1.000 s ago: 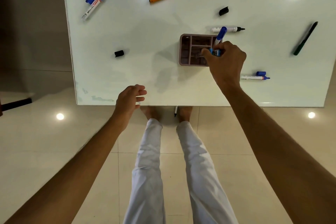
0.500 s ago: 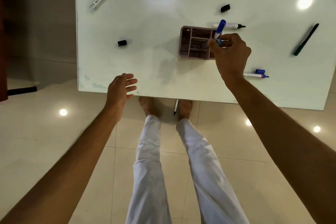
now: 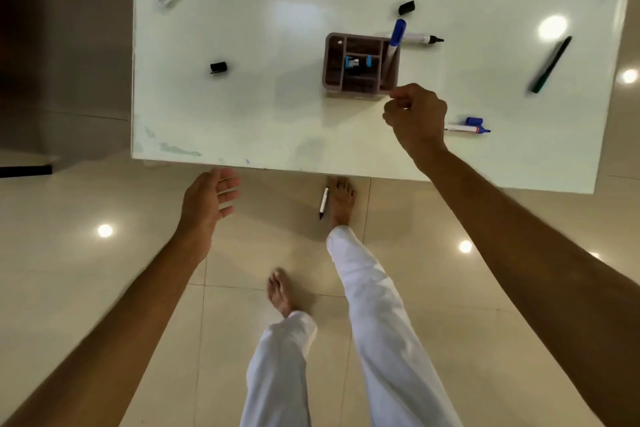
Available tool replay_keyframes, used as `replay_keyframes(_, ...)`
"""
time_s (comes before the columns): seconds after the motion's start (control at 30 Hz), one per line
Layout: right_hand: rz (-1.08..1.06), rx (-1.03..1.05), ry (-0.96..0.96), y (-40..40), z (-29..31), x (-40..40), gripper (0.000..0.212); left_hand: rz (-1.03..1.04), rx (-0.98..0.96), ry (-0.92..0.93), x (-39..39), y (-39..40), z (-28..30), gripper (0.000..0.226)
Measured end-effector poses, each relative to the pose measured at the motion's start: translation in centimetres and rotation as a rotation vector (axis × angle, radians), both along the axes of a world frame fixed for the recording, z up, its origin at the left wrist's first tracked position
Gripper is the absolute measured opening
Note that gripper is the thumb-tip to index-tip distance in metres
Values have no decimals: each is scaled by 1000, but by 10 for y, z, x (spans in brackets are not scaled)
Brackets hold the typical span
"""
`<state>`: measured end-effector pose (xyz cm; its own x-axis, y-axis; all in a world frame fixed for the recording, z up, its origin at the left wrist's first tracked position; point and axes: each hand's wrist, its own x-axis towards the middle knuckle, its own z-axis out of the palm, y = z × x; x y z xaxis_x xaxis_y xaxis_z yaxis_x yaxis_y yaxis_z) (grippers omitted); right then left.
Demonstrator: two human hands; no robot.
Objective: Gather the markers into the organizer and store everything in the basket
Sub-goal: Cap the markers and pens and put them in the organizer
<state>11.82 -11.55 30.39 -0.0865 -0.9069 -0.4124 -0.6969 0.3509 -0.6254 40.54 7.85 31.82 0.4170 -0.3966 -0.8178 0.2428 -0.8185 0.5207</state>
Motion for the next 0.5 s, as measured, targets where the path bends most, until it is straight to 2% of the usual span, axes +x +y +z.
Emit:
replay_keyframes(0.2,-195,75,-147,91,7,-20,22,-100,-47,30,-4,43,-10,34)
replay_keyframes(0.33,-342,143,-243,173,9,-23,18,-143,-35,28,-9,98,-11,34)
replay_keyframes(0.5,-433,235,-238,254,-9,-37,16,-210,19,16,-11,167,-20,38)
